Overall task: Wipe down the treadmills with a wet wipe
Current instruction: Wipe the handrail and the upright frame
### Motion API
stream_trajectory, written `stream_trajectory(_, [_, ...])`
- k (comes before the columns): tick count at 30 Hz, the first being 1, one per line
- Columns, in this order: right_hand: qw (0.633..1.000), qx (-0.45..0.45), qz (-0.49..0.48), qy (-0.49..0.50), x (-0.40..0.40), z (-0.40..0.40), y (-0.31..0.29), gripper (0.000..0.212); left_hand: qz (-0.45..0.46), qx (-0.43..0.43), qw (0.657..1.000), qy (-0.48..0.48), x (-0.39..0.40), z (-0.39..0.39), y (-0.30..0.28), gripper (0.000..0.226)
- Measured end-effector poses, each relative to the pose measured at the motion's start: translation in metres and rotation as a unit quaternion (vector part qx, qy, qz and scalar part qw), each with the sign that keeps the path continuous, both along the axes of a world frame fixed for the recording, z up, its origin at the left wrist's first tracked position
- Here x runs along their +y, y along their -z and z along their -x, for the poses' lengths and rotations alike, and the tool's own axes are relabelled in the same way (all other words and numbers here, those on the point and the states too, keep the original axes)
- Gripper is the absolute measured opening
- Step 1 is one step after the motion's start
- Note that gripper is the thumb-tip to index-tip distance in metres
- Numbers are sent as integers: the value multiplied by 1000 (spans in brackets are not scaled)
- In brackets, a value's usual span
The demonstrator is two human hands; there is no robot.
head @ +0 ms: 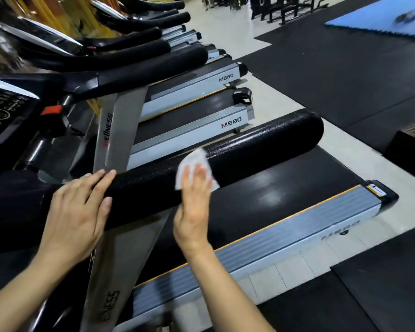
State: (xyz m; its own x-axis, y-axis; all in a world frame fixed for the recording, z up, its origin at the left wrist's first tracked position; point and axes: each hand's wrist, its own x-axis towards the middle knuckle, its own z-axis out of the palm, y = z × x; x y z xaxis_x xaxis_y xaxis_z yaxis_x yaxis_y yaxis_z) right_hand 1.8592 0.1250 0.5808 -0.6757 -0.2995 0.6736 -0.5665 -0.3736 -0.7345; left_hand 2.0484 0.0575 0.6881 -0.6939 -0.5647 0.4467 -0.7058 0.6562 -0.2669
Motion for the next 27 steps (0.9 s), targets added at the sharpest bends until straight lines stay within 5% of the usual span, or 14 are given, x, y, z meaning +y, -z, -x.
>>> stream_trajectory(3, [982, 149, -112, -10, 4, 23, 32, 104, 6, 7, 1000, 26, -2, -3, 1, 52])
stream_trajectory(8, [983, -123, -32, 136, 4, 99, 21, 73, -8, 14, 998, 59, 0, -15, -2, 53])
stream_trajectory(12, [977, -141, -20, 158, -15, 50, 8, 78, 15, 3, 996, 86, -3, -34, -1, 54])
stream_trajectory(17, [998, 44, -45, 24, -29, -105, 10, 68, 53, 18, 995, 80, -9, -65, 6, 56])
stream_trajectory(22, [953, 298, -38, -45, -31, -132, 4, 51, 73, 27, 994, 75, -21, -102, 4, 56])
stream_trajectory(24, [975, 217, -50, -21, -21, -107, 3, 39, 73, 32, 995, 63, -27, -123, -1, 57])
stream_trajectory(27, [983, -139, -50, 107, -16, -65, 7, 50, 69, 0, 993, 97, -34, -144, -9, 58])
